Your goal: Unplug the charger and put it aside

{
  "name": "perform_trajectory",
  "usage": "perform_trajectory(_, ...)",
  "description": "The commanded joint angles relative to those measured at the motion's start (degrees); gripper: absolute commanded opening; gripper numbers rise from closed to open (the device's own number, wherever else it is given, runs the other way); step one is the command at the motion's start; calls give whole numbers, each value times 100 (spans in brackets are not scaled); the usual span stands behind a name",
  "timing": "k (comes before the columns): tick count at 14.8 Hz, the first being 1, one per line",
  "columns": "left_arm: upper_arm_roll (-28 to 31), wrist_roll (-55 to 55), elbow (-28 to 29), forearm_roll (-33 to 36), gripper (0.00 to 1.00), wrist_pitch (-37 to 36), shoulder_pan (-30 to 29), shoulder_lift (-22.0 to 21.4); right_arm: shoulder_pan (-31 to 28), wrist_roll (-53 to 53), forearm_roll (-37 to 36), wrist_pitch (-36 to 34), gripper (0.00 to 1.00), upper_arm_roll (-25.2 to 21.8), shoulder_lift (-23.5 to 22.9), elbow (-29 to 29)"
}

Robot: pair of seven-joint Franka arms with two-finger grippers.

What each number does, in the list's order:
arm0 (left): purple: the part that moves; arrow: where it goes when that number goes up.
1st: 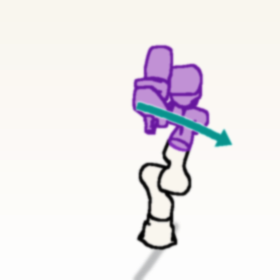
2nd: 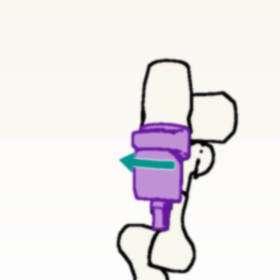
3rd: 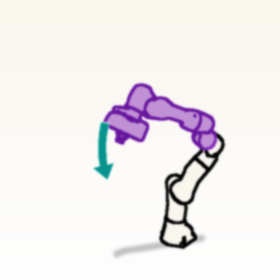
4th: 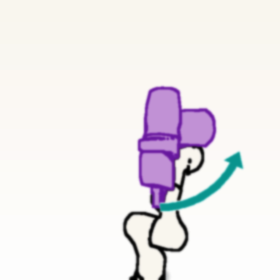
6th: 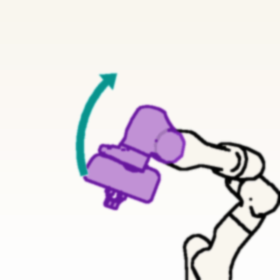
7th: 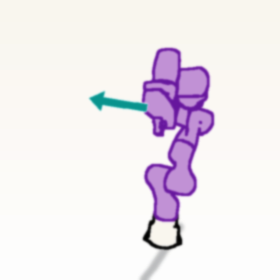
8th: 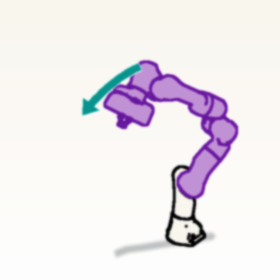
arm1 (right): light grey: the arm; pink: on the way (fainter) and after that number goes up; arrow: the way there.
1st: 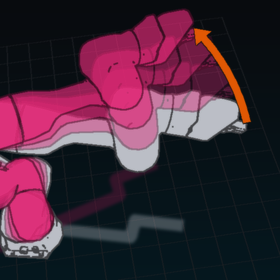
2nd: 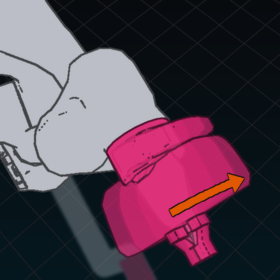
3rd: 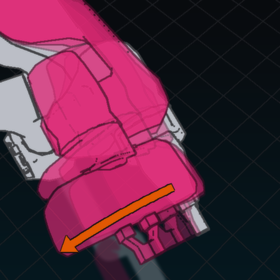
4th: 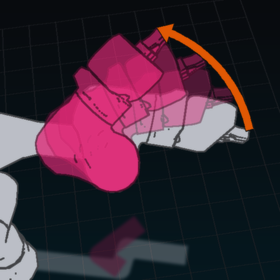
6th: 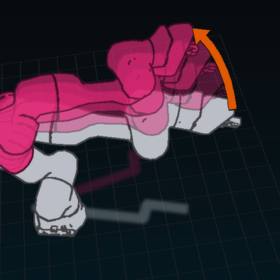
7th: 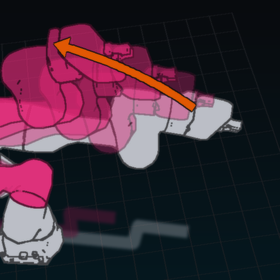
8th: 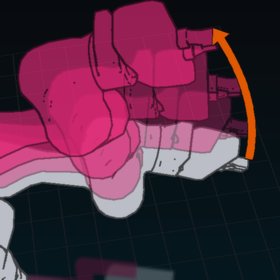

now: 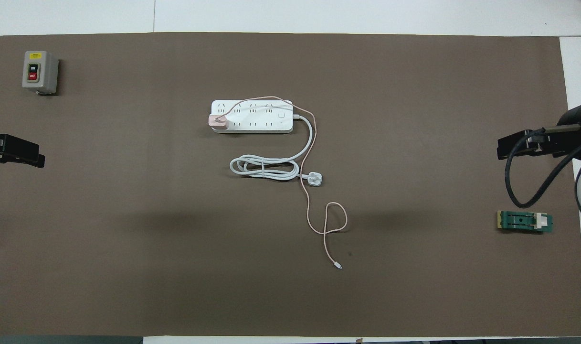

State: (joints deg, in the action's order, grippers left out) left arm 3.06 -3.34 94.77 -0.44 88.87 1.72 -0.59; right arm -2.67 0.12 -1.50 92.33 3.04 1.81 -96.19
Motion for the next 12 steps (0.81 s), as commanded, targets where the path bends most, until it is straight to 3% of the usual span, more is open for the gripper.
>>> perform_trajectory(1, 46, 79, 15, 114, 100, 86, 74, -29, -84, -65, 44, -57, 100, 48, 118, -84)
perform_trajectory(8, 46, 131, 50, 131, 100, 61, 82, -72, -84, -65, 44, -57, 100, 48, 118, -84)
perform_trajectory(12, 11, 929, 85, 149, 100, 279, 65, -29, -84, -73, 44, -57, 100, 48, 118, -84)
